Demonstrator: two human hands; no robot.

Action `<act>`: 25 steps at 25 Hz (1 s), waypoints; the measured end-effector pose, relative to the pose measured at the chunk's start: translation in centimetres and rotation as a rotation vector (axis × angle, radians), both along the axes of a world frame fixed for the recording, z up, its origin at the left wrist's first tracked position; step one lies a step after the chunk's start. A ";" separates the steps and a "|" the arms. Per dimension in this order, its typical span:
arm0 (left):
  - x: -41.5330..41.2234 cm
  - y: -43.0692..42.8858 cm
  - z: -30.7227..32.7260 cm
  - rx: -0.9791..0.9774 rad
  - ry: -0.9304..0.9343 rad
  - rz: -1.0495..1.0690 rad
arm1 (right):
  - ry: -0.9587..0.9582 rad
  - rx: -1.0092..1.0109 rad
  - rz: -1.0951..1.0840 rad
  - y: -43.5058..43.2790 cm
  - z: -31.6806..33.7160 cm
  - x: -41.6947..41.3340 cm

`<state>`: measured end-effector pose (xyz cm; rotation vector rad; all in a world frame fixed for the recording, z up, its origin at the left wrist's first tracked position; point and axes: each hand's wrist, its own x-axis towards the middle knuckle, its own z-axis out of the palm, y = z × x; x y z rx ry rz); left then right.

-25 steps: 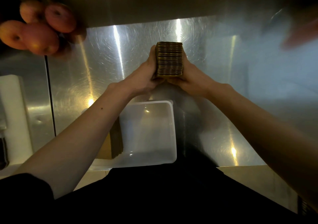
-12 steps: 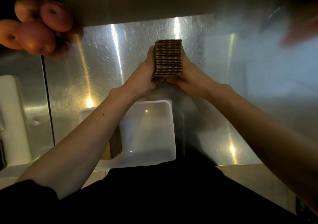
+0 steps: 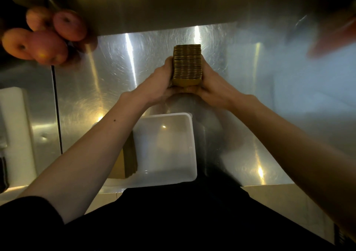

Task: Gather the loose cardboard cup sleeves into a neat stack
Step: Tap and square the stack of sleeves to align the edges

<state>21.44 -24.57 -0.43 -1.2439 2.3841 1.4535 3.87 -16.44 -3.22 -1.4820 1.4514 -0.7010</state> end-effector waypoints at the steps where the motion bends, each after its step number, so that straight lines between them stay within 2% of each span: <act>1: 0.1 -0.1 0.5 0.017 -0.017 -0.008 | -0.009 0.007 -0.002 0.1 0.4 0.0; 5: 0.8 -0.2 3.3 0.072 -0.048 -0.011 | -0.031 0.045 -0.046 1.2 2.2 0.0; 15: 3.8 1.7 11.2 0.111 0.086 0.025 | -0.172 0.152 -0.140 3.9 11.5 1.4; 19: 5.5 3.8 12.2 0.187 0.113 0.078 | -0.261 0.197 -0.192 6.3 14.1 3.2; 25: 9.4 8.6 10.6 0.391 0.155 0.181 | -0.343 0.347 -0.296 11.4 14.0 7.6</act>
